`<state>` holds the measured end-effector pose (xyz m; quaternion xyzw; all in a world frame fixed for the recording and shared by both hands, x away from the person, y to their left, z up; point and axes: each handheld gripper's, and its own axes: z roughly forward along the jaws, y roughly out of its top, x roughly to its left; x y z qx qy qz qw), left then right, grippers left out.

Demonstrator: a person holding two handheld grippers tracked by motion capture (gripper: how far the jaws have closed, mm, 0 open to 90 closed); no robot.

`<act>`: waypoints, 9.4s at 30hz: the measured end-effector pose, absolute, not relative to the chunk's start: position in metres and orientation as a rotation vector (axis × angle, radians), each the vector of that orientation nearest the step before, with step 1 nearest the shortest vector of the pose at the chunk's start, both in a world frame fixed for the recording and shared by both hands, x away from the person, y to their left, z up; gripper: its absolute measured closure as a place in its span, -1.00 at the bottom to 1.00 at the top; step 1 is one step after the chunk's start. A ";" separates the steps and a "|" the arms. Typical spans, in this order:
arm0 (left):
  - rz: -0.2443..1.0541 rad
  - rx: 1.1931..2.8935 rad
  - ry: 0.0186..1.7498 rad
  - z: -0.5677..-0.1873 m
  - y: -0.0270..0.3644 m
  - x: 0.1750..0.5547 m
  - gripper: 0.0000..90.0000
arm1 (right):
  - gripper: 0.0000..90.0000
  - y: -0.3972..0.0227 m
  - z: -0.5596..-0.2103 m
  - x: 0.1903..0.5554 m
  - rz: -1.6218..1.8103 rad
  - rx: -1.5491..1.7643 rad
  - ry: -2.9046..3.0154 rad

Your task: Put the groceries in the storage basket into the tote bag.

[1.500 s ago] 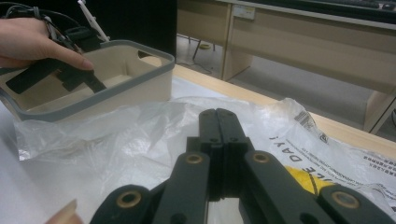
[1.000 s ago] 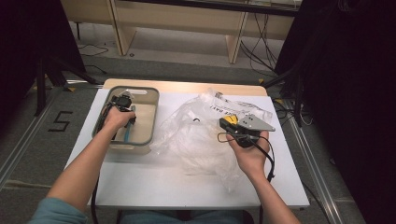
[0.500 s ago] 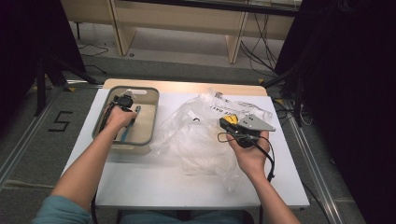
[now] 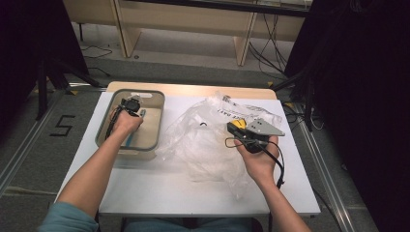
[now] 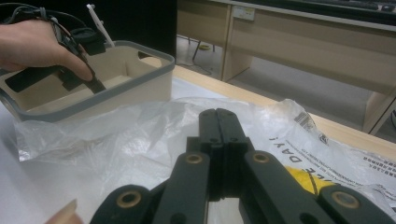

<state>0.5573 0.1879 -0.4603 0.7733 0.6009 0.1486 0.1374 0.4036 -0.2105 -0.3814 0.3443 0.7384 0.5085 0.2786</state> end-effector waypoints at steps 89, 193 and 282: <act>0.490 2.005 1.422 -0.390 0.188 0.505 0.79 | 1.00 -0.209 -0.381 0.403 1.366 0.926 1.975; 0.465 2.059 0.927 -0.368 0.129 0.385 0.79 | 1.00 -0.208 -0.381 0.402 1.368 0.920 1.979; 0.425 2.261 0.779 -0.426 -0.007 0.411 0.79 | 1.00 -0.205 -0.381 0.401 1.396 0.915 1.985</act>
